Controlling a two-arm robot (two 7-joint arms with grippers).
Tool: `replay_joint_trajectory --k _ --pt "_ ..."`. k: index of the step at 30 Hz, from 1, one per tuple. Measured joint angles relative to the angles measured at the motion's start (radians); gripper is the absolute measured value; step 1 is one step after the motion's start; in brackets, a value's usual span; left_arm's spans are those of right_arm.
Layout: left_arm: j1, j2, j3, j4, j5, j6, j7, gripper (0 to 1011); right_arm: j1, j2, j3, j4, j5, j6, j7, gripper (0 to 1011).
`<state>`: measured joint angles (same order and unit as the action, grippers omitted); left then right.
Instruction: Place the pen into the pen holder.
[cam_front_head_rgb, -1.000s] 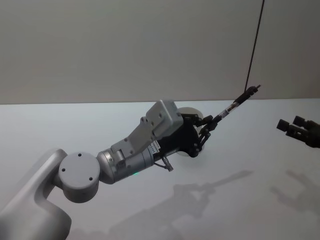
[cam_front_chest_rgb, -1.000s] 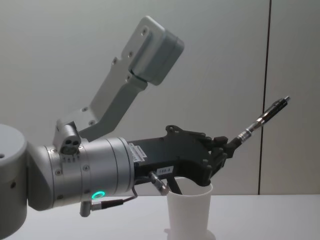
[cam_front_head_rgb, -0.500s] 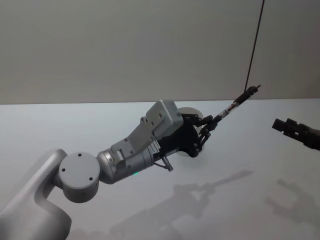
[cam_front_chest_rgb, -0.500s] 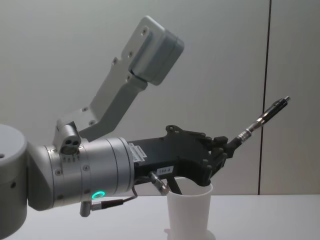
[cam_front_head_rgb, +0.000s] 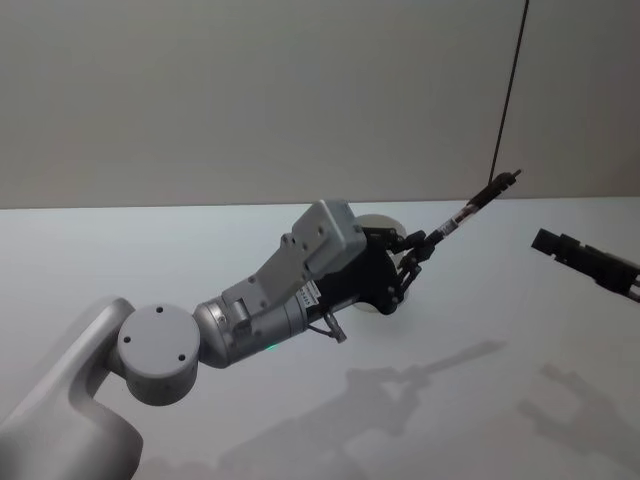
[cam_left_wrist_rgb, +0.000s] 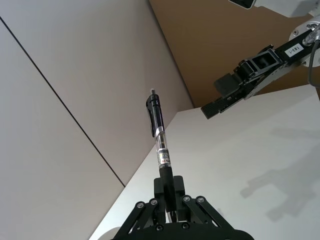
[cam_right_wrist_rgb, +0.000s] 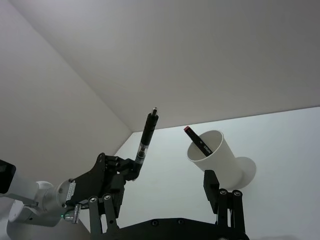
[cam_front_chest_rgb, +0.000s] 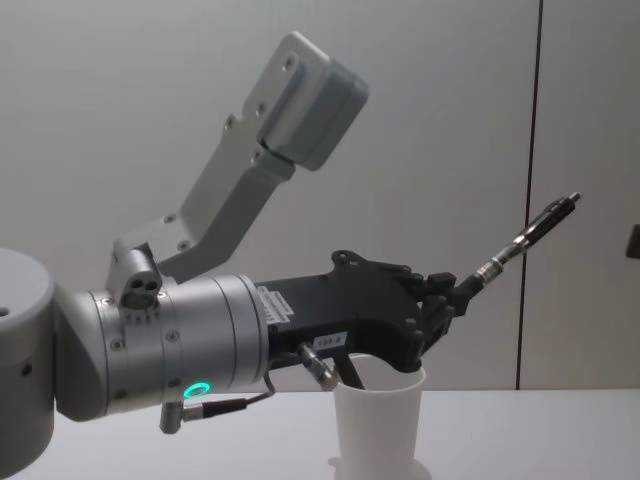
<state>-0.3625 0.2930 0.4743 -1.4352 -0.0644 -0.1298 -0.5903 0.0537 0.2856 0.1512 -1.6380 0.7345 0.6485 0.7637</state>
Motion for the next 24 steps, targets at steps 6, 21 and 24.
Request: replay_joint_trajectory --k 6,21,24 --pt "0.000 0.000 0.000 0.000 0.000 0.000 0.000 122 -0.013 -0.013 -0.011 -0.029 0.028 0.007 -0.053 1002" --pt "0.000 0.000 0.000 0.000 0.000 0.000 0.000 122 -0.035 -0.045 -0.044 -0.088 0.096 0.024 -0.162 1001" --pt "0.000 0.000 0.000 0.000 0.000 0.000 0.000 122 -0.038 -0.052 -0.050 -0.098 0.112 0.025 -0.188 1002"
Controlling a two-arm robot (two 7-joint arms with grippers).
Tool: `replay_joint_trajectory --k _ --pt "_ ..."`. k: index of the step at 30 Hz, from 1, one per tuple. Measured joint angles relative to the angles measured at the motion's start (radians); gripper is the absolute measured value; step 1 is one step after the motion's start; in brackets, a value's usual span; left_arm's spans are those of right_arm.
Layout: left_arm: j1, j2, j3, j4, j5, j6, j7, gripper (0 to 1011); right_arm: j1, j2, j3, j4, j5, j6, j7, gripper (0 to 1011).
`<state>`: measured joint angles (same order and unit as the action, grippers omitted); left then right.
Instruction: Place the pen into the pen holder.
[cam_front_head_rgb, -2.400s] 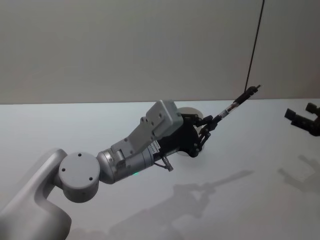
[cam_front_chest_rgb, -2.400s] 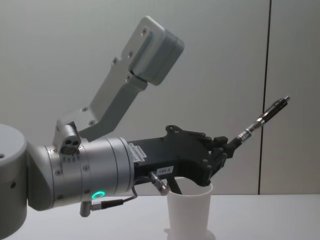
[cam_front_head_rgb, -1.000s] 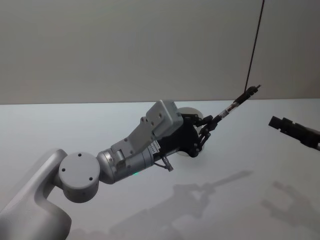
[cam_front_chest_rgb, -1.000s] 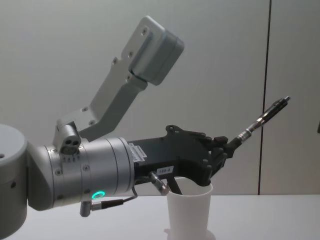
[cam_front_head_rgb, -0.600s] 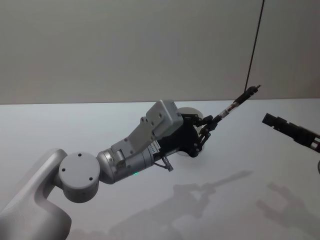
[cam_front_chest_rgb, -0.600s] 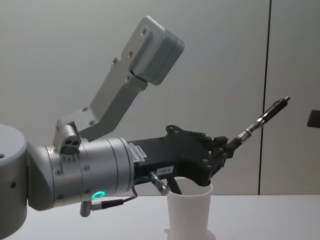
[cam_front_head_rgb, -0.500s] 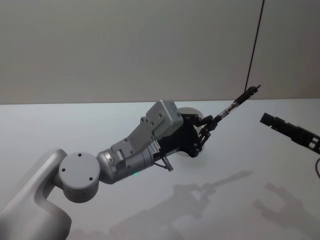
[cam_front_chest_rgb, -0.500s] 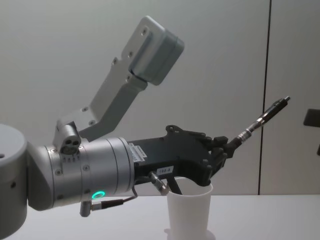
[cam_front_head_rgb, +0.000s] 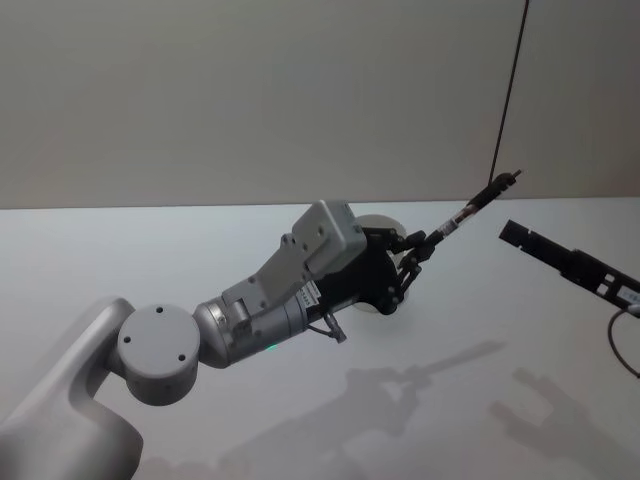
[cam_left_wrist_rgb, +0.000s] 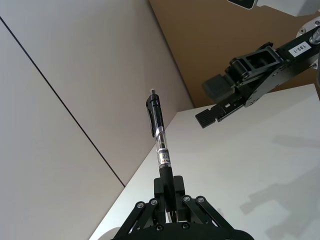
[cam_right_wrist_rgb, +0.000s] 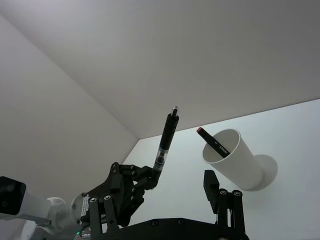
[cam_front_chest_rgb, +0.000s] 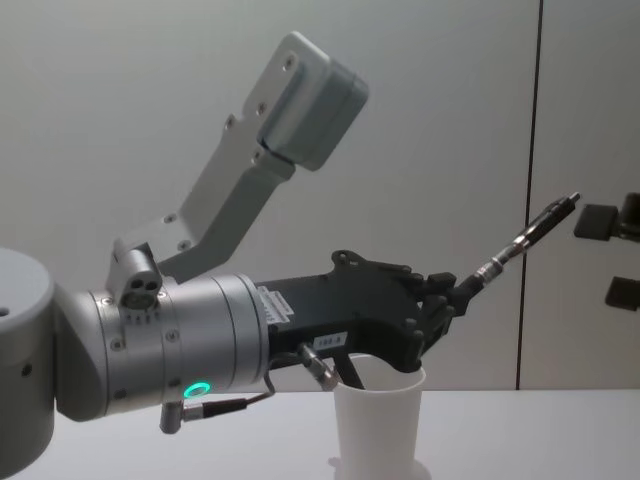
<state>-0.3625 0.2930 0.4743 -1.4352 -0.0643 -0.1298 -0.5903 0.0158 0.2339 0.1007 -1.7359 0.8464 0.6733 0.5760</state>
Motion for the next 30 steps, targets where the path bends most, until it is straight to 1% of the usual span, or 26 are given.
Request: replay_joint_trajectory --k 7,16,22,30 --pt "0.000 0.000 0.000 0.000 0.000 0.000 0.000 122 0.002 -0.013 -0.014 -0.010 0.032 -0.007 -0.054 1002" --pt "0.000 0.000 0.000 0.000 0.000 0.000 0.000 122 0.020 -0.024 -0.028 -0.001 0.072 -0.021 -0.116 1002" --pt "0.000 0.000 0.000 0.000 0.000 0.000 0.000 122 0.031 -0.028 -0.037 0.010 0.089 -0.032 -0.143 1002" --pt "0.000 0.000 0.000 0.000 0.000 0.000 0.000 122 0.048 -0.033 -0.055 0.026 0.098 -0.046 -0.166 1002"
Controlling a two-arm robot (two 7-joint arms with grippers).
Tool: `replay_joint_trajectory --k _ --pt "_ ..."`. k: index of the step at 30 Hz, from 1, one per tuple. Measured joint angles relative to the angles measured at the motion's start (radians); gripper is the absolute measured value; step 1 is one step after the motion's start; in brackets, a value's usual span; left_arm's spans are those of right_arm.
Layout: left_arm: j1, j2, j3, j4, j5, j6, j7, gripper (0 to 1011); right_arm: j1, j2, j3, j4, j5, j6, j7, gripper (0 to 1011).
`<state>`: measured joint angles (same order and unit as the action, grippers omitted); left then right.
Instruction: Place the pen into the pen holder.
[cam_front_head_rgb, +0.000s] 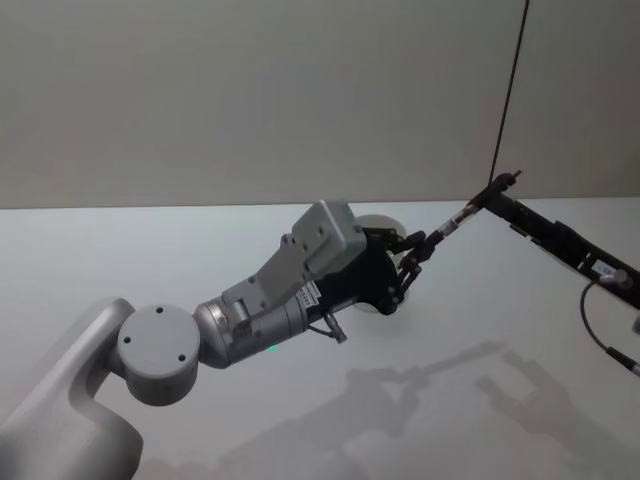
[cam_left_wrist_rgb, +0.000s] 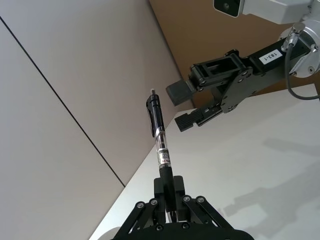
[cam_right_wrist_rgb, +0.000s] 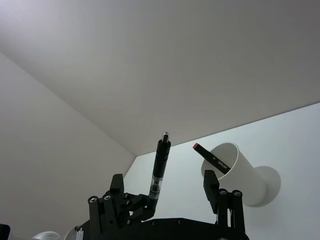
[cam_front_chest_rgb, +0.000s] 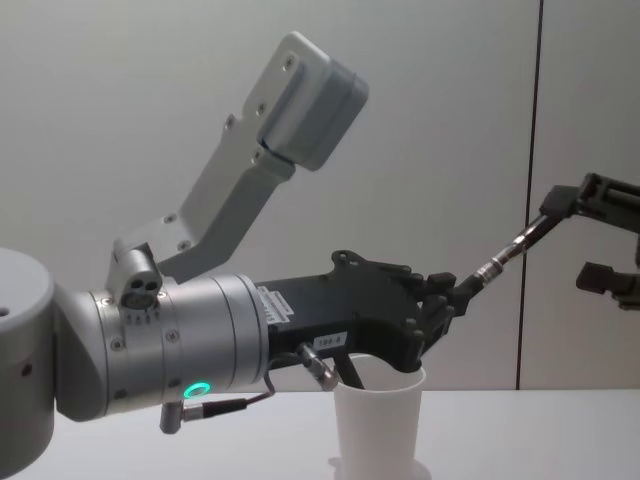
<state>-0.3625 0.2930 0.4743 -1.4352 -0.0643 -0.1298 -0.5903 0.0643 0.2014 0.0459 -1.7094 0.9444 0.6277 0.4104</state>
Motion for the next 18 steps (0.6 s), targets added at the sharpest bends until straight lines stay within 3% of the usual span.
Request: replay_joint_trajectory --k 18 --pt "0.000 0.000 0.000 0.000 0.000 0.000 0.000 122 0.012 -0.003 -0.033 0.010 0.017 -0.025 -0.035 1002"
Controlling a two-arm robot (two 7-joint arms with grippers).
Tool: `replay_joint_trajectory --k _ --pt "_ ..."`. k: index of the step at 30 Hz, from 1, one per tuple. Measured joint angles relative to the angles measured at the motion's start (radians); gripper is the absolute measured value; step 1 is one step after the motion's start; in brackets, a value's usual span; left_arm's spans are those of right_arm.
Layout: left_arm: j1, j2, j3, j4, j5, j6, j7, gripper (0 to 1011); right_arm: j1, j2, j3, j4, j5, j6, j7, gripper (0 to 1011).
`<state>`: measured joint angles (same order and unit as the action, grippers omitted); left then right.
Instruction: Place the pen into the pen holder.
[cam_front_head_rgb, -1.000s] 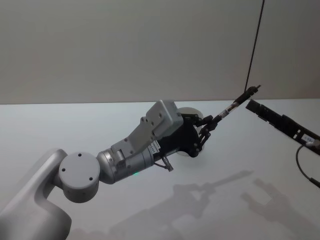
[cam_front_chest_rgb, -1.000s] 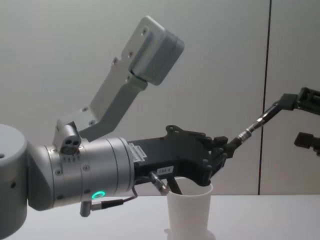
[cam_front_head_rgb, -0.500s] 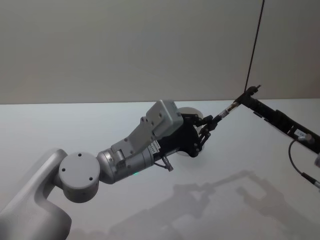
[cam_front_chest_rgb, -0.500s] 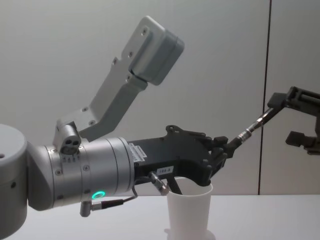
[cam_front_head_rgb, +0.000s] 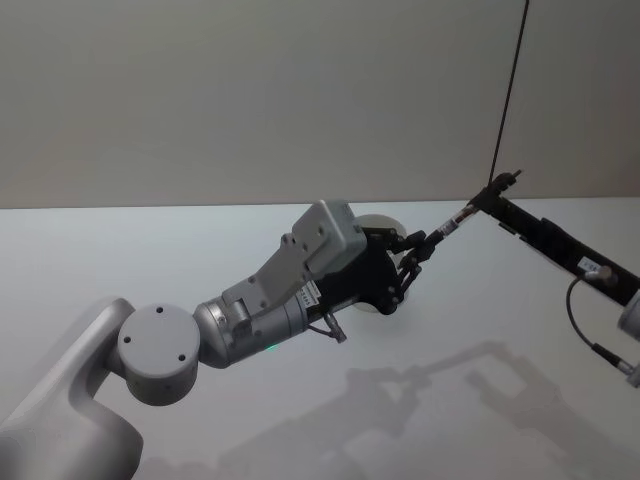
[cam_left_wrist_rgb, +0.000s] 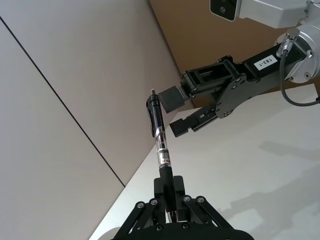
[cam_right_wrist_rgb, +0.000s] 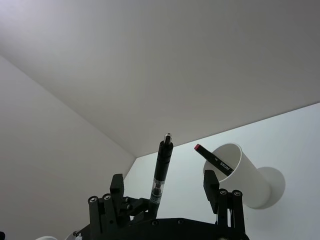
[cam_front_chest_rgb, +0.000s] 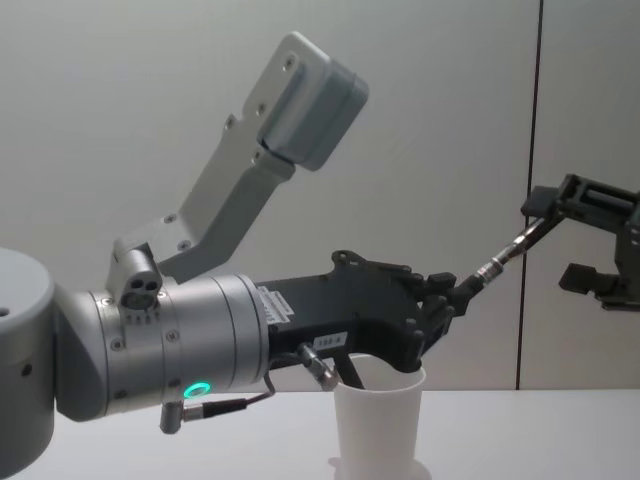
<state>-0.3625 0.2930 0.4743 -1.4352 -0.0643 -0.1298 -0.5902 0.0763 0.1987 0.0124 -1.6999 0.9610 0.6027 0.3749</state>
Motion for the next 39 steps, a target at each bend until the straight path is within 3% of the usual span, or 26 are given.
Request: replay_joint_trajectory --k 39 --pt "0.000 0.000 0.000 0.000 0.000 0.000 0.000 122 0.010 0.012 -0.057 0.033 0.000 -0.098 0.000 1002"
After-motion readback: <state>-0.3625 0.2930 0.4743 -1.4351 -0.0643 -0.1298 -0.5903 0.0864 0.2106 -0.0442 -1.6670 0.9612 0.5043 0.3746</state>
